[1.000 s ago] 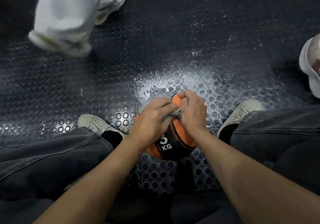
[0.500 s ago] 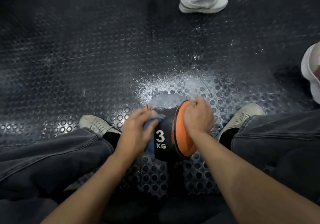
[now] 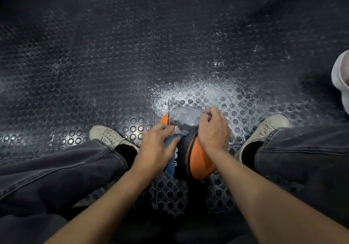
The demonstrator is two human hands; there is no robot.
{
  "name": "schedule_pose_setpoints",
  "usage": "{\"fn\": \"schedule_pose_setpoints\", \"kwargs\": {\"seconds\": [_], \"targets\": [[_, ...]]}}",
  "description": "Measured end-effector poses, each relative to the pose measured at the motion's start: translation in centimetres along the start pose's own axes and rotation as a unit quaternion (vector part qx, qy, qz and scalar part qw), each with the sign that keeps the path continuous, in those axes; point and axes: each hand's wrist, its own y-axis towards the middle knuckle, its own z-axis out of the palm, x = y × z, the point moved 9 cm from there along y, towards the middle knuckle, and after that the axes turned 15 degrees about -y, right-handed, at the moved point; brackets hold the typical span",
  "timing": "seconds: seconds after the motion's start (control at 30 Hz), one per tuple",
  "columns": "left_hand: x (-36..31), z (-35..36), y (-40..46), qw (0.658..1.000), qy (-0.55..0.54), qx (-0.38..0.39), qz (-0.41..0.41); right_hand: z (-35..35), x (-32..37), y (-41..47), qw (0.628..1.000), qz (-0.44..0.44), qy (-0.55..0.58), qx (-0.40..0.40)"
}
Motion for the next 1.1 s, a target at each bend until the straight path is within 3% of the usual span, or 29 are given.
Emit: {"fn": "schedule_pose_setpoints", "kwargs": {"seconds": [0.07,0.17,0.2,0.33,0.37,0.47,0.63,0.77,0.97,1.1], "targets": [[1.2,-0.9,1.1,0.999,0.0,-0.028,-0.028,0.0,-0.2,0.0,1.0,-0.01,0.004,0.001],[3.6,-2.3,3.0,0.982,-0.001,-0.118,-0.148,0.0,0.5,-0.3,1.0,-0.01,-0.008,-0.015],[3.2,-2.0,3.0,0.984,0.005,-0.11,-0.139,0.1,0.5,-0.4,1.0,-0.004,-0.013,-0.02],[-0.8,0.6,0.9,0.999,0.004,0.023,0.023,0.1,-0.2,-0.2,1.0,-0.009,-0.01,-0.019],[-0.3,0.1,1.4,0.999,0.009,0.017,0.027,0.2,0.0,-0.2,1.0,-0.017,-0.011,-0.014],[2.7,-2.3,2.5,0.993,0.009,-0.082,-0.088,0.2,0.6,-0.6,0.999,-0.019,-0.023,-0.022],[0.7,-0.1,0.2,0.998,0.01,0.045,0.041,0.3,0.4,-0.6,0.999,-0.013,-0.023,-0.03],[4.5,-5.9,2.2,0.989,0.023,-0.101,-0.106,0.3,0.7,-0.7,0.999,-0.011,-0.031,-0.033],[7.1,-6.1,2.0,0.964,-0.014,-0.005,-0.267,0.5,0.8,-1.1,0.998,-0.002,-0.042,-0.041],[6.2,-6.7,2.6,0.964,0.077,-0.01,-0.254,0.7,1.0,-1.3,0.998,-0.013,-0.047,-0.033]]}}
